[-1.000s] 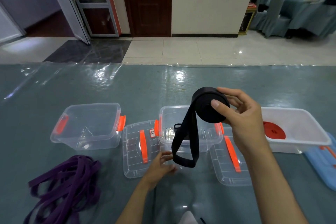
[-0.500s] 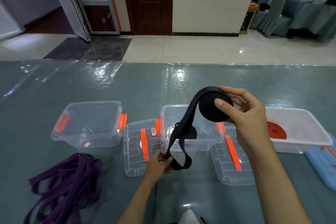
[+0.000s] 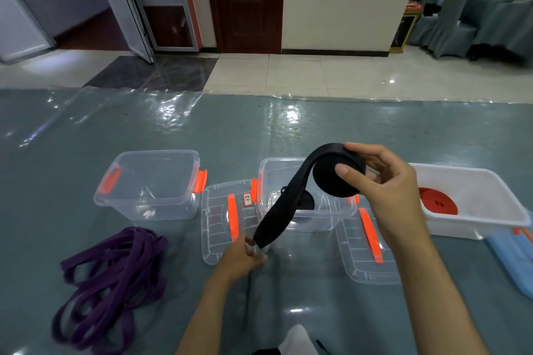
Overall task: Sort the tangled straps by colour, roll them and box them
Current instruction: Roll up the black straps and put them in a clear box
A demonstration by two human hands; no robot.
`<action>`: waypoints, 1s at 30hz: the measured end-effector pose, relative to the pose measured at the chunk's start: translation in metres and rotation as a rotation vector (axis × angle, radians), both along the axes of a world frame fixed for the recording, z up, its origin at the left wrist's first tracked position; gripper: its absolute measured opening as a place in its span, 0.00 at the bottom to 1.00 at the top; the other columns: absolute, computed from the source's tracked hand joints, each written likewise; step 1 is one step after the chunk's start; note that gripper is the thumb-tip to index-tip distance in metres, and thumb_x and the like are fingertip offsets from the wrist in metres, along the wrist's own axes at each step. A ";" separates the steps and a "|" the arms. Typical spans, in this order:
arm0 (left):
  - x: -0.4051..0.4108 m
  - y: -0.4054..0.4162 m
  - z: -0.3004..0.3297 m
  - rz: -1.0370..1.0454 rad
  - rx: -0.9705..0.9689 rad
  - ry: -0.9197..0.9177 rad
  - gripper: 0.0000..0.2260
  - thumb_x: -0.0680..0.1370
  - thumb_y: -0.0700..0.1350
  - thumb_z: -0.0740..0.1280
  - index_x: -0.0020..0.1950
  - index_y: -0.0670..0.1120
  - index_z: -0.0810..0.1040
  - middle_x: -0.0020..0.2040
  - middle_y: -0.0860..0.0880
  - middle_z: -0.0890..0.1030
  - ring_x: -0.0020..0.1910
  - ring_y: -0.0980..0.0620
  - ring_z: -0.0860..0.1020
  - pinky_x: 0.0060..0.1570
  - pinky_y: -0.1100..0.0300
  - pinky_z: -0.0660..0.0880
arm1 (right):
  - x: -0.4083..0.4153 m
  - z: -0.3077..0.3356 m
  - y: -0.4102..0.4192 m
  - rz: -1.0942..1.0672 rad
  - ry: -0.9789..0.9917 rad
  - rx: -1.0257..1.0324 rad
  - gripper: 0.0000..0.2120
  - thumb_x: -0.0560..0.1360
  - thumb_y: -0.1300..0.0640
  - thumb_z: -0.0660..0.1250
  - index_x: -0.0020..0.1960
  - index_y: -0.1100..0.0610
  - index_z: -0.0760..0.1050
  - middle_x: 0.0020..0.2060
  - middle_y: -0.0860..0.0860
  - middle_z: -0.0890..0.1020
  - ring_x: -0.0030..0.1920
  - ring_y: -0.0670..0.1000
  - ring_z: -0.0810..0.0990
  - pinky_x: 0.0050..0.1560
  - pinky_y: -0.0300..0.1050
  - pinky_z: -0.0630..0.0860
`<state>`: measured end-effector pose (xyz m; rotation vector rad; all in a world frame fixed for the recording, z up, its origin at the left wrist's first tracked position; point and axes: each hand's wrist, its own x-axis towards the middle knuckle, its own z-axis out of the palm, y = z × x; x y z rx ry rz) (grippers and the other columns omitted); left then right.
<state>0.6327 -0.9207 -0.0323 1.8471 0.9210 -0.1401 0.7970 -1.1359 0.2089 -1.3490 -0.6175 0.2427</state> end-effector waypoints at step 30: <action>0.004 -0.071 0.201 -0.110 -0.184 -0.862 0.15 0.70 0.40 0.82 0.55 0.47 0.86 0.53 0.45 0.87 0.55 0.44 0.86 0.58 0.55 0.82 | -0.041 -0.023 -0.031 0.167 0.158 -0.119 0.17 0.67 0.56 0.79 0.56 0.57 0.86 0.49 0.54 0.90 0.51 0.53 0.89 0.50 0.39 0.83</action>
